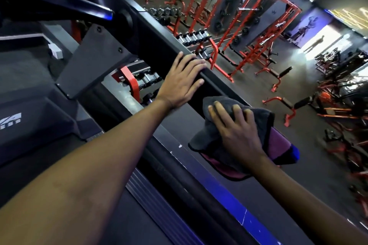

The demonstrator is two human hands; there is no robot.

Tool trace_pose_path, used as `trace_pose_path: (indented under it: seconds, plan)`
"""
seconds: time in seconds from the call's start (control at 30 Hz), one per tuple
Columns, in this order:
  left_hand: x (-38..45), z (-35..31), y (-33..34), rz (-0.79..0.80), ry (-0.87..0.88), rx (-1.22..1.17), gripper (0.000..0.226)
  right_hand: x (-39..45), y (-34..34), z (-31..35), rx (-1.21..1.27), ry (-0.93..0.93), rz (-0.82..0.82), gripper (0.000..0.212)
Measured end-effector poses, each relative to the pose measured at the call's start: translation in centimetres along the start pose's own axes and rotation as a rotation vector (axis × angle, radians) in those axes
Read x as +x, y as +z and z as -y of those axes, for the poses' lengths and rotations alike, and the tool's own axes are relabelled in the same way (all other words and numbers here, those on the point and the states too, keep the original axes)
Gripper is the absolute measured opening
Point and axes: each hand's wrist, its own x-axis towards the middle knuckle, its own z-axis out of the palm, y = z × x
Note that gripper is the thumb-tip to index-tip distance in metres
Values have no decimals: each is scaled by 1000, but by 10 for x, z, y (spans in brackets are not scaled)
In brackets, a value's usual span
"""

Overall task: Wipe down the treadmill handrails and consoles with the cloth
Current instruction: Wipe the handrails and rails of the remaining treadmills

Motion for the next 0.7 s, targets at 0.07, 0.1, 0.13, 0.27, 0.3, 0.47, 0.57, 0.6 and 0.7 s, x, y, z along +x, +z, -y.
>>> trace_pose_path:
  seconds: [0.07,0.1,0.13,0.27,0.3,0.47,0.57,0.6,0.7]
  plan:
    - [1,1,-1,-8,5,8,46,-20,-6,-7,10,-6,2,46]
    - [1,0,0,-11,3,9,46,-26,-10,-9,18,10,2,46]
    - [0,-1,0,-14,-4,11,46,-28,-12,-10,22,38,2,46]
    - [1,-6,2,-11,-45,21,47,-8,-8,-1,-10,123,-14,43]
    - [0,-7,3,-12,-47,27,47,-7,-5,4,-23,109,-12,44]
    - [0,-5,2,-43,-33,39,46,-46,1,4,1,-26,20,47]
    - [-1,-7,3,-43,-56,36,46,-59,-8,-5,1,18,0,47]
    - [-1,-8,3,-37,-68,31,46,-56,-9,-6,-3,60,-12,46]
    - [1,-9,2,-16,-79,23,46,-44,-5,2,-33,172,-26,44]
